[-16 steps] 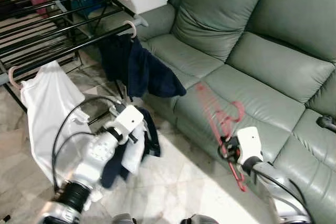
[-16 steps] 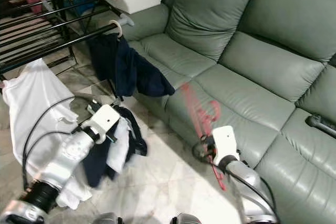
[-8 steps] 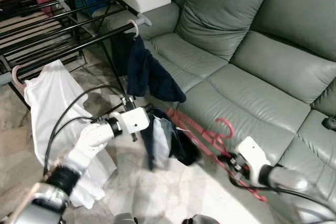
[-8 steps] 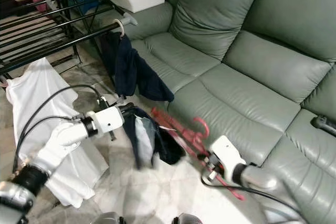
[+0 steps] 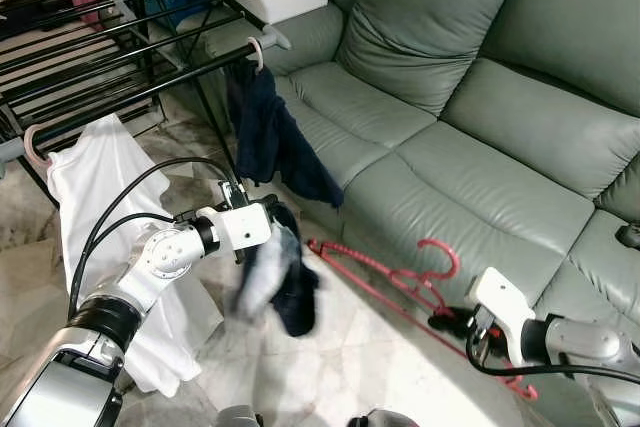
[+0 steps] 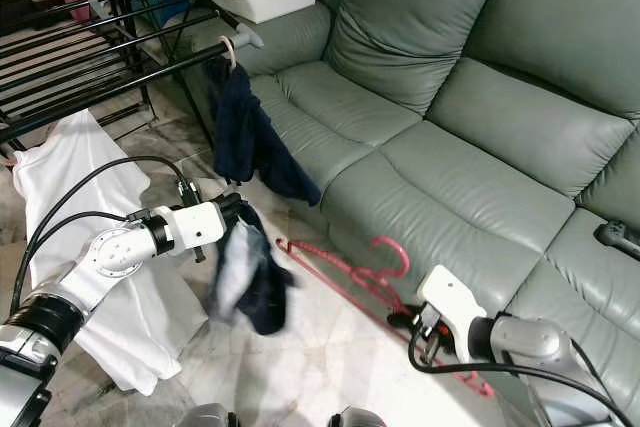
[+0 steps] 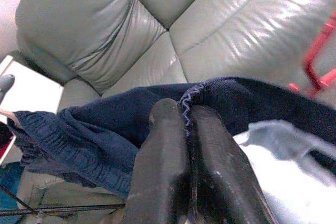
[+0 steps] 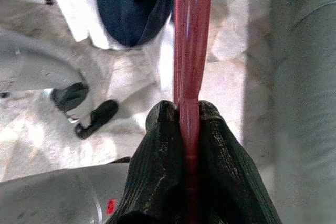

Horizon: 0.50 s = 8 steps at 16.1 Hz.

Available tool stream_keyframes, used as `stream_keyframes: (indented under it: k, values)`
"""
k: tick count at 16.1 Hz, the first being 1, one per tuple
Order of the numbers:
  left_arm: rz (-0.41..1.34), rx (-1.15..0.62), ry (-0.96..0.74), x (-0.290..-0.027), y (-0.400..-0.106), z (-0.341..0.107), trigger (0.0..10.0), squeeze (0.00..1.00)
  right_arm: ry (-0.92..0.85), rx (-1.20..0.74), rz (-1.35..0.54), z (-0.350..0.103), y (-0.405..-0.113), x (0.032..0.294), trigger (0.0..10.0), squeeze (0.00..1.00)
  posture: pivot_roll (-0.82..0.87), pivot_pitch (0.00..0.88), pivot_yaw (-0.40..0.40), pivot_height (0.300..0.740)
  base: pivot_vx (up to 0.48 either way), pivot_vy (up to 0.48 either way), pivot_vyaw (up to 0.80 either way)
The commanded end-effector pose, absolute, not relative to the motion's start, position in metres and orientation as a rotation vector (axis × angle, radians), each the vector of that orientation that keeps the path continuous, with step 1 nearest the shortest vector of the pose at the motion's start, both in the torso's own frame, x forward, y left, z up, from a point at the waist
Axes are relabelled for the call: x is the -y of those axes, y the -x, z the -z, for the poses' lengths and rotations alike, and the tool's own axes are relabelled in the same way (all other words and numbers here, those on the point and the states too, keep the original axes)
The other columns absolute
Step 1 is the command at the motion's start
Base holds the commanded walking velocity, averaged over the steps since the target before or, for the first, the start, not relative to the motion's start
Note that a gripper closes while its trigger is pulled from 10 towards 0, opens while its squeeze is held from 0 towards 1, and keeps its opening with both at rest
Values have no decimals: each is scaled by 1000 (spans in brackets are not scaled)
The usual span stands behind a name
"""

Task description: Hang hanger

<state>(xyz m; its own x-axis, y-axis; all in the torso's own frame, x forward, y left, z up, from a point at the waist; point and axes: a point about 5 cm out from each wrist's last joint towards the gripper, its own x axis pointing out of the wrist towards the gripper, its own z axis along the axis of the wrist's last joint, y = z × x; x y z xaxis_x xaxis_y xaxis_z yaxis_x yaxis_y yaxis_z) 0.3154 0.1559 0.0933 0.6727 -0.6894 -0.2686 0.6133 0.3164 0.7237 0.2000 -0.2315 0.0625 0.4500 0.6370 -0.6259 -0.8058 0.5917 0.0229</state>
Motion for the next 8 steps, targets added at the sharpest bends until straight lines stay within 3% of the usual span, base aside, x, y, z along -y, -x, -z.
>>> stream_keyframes:
  k: [1, 8]
  values:
    - [830, 162, -897, -154, -322, -108, 10000, 0, 305, -620, -936, -68, -200, 229, 10000, 0, -30, 0, 12, 740, 0, 0, 0]
    - [845, 226, -871, -147, -321, -113, 10000, 0, 268, -685, -1003, -58, -193, 227, 10000, 0, -23, 0, 8, 740, 0, 0, 0]
